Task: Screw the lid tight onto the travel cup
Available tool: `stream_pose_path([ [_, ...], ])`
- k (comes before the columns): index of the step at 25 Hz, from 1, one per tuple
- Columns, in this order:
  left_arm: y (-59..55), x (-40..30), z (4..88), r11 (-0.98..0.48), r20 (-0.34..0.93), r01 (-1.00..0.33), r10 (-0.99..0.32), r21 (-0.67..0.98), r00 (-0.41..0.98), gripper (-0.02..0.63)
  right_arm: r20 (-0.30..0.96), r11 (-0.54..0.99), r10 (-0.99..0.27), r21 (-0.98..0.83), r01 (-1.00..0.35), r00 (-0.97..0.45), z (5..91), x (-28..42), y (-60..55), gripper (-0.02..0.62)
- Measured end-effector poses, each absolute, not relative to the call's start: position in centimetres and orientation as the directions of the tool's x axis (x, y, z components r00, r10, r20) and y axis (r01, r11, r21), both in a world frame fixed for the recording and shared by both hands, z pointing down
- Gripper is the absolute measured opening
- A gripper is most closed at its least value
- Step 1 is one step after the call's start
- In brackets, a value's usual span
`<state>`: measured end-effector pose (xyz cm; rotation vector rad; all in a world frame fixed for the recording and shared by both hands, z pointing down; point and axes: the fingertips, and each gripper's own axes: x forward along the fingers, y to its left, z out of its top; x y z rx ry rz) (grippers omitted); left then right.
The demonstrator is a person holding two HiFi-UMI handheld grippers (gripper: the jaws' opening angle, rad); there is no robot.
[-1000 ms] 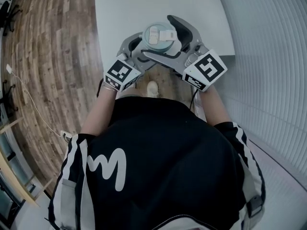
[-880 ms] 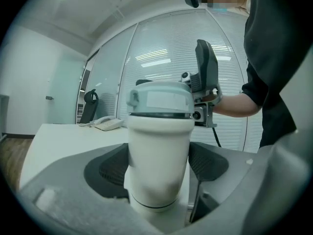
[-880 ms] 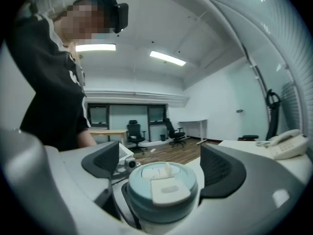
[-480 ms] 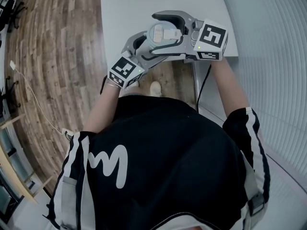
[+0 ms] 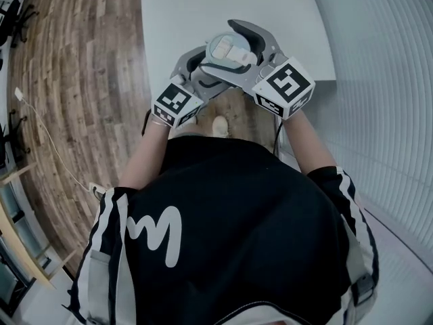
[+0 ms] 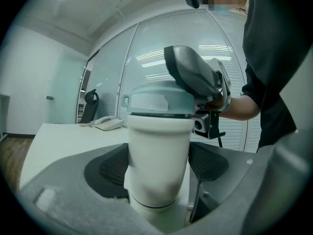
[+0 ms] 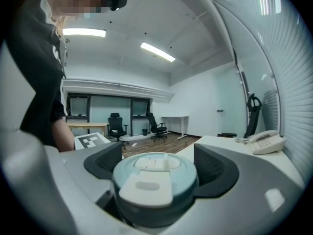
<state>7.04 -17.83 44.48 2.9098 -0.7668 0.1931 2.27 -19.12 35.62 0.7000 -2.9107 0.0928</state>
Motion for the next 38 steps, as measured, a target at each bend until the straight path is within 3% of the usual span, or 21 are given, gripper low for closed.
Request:
stream_pose_path([
  [15, -18.2, 6.9, 44.7, -0.852, 0.139, -0.518, -0.505, 0.074, 0.852, 0.388, 0.094, 0.659, -0.746, -0.037, -0.751, -0.66, 35.6, 3.6, -20.3, 0.454],
  [18, -18.3, 6.9, 44.6, -0.851, 0.14, -0.52, -0.507, 0.075, 0.851, 0.388, 0.125, 0.733, -0.668, -0.058, -0.678, -0.733, 35.7, 3.2, -19.8, 0.46],
  [23, -18.1, 7.1, 44.5, -0.854, 0.157, -0.512, -0.494, 0.098, 0.855, 0.388, 0.085, 0.908, -0.357, -0.201, -0.367, -0.93, 33.7, 3.3, -18.7, 0.48],
  [27, -18.4, 7.1, 44.7, -0.853, 0.151, -0.512, -0.496, 0.101, 0.855, 0.388, 0.24, 0.996, -0.01, -0.081, -0.031, -0.971, 35.4, 2.6, -17.0, 0.494],
  [29, -18.5, 7.2, 44.7, -0.853, 0.154, -0.512, -0.495, 0.102, 0.855, 0.388, 0.303, 0.997, 0.071, -0.058, 0.056, -0.95, 36.2, 2.8, -16.8, 0.494],
  [33, -18.3, 7.1, 44.3, -0.851, 0.152, -0.515, -0.498, 0.105, 0.854, 0.388, 0.288, 0.997, 0.054, -0.064, 0.037, -0.956, 36.2, 2.3, -17.4, 0.469],
  [38, -18.4, 7.0, 44.3, -0.852, 0.151, -0.514, -0.498, 0.102, 0.854, 0.388, 0.194, 0.977, -0.186, -0.068, -0.202, -0.963, 35.9, 2.4, -18.4, 0.467],
])
